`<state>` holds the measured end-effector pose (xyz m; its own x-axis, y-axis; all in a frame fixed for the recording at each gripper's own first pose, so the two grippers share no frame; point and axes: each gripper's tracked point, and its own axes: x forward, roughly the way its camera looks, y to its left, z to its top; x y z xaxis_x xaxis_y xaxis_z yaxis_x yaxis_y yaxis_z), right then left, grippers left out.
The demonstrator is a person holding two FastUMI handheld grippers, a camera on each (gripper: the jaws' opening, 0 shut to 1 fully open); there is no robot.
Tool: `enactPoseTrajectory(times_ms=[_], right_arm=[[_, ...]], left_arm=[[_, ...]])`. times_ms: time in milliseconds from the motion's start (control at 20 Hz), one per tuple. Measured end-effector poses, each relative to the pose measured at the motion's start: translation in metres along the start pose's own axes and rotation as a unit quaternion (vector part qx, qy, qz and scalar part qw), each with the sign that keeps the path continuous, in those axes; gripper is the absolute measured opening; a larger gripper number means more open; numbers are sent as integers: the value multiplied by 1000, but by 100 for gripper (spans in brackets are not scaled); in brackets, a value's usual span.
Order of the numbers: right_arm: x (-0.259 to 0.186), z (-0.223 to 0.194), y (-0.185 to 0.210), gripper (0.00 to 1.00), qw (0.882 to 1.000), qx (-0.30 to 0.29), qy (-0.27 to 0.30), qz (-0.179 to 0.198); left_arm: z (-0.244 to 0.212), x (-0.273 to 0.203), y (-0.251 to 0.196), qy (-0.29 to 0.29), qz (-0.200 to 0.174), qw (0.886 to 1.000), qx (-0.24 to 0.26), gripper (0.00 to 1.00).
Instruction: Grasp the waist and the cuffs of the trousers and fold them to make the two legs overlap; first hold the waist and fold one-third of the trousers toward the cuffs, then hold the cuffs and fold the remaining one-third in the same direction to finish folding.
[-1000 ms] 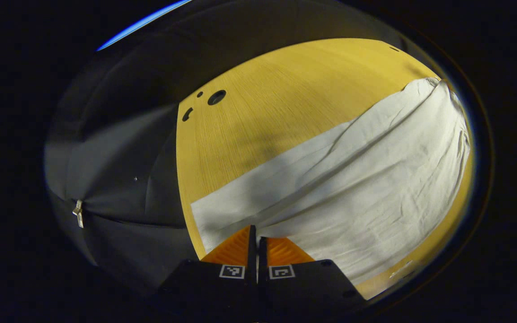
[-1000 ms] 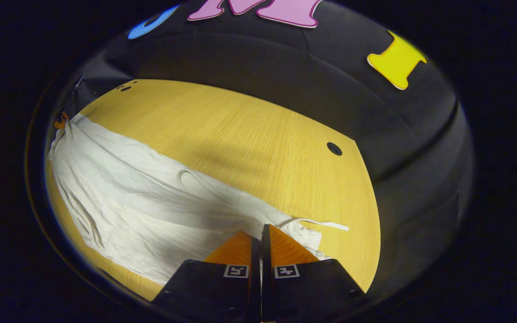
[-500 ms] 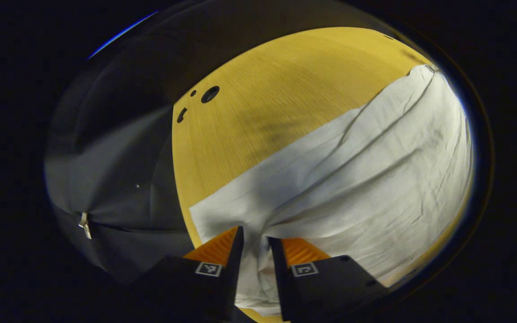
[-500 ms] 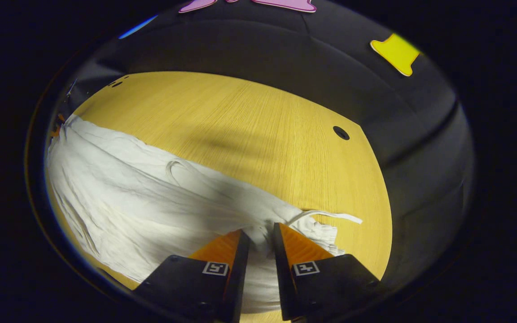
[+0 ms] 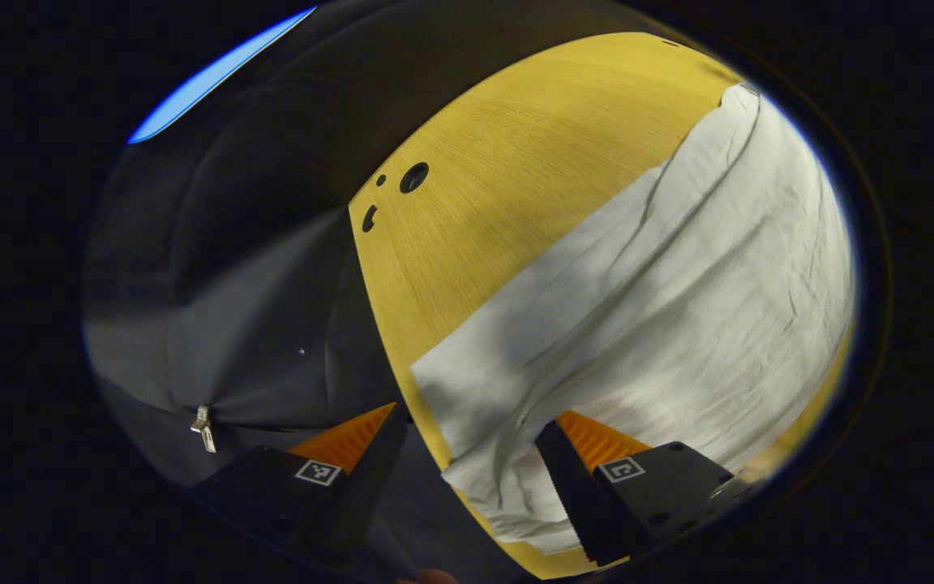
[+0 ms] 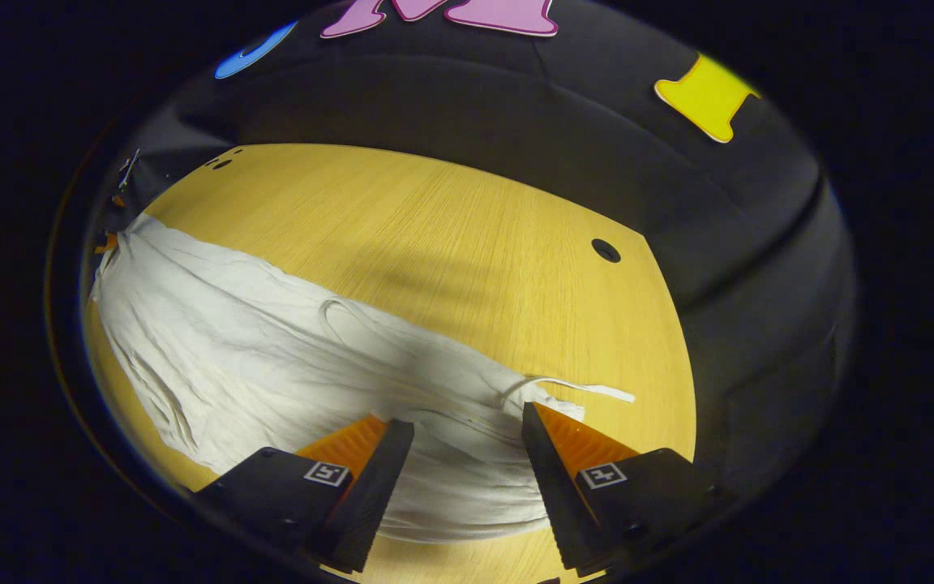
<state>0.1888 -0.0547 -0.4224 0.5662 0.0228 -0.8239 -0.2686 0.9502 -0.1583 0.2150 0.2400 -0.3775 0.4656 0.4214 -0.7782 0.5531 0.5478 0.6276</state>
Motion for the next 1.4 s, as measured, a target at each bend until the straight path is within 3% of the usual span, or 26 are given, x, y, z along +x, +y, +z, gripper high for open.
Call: enactPoseTrajectory(times_ms=[200,350,500,650,800,950,1050,1150,1300,1400], right_arm=[[-19,-4,-16,87,1000,-5,-5,-17],[-35,-16,-34,87,999,-14,2,-36],[-53,-21,-43,87,999,30,-7,-41],[-71,-29,-38,87,990,135,-19,-31],[-82,-44,-30,87,974,226,-19,-22],[-84,-68,-18,87,952,304,-6,-16],[-80,-85,-11,85,939,344,8,-14],[-76,-96,-7,87,933,359,21,-13],[-70,-99,-5,87,921,389,26,-4],[-62,-95,-5,88,909,416,25,1]], left_arm=[[-37,-12,3,14,-13,999,26,99],[-81,-18,13,41,5,999,24,98],[-103,-33,18,32,20,999,-38,98],[-106,-56,16,-3,37,993,-109,97],[-98,-73,-7,-53,26,977,-207,98],[-92,-84,-33,-81,-3,944,-321,97],[-92,-84,-53,-91,-28,911,-401,98],[-88,-87,-71,-100,-63,865,-487,98],[-80,-87,-80,-112,-116,787,-596,99],[-78,-86,-87,-109,-131,751,-638,96]])
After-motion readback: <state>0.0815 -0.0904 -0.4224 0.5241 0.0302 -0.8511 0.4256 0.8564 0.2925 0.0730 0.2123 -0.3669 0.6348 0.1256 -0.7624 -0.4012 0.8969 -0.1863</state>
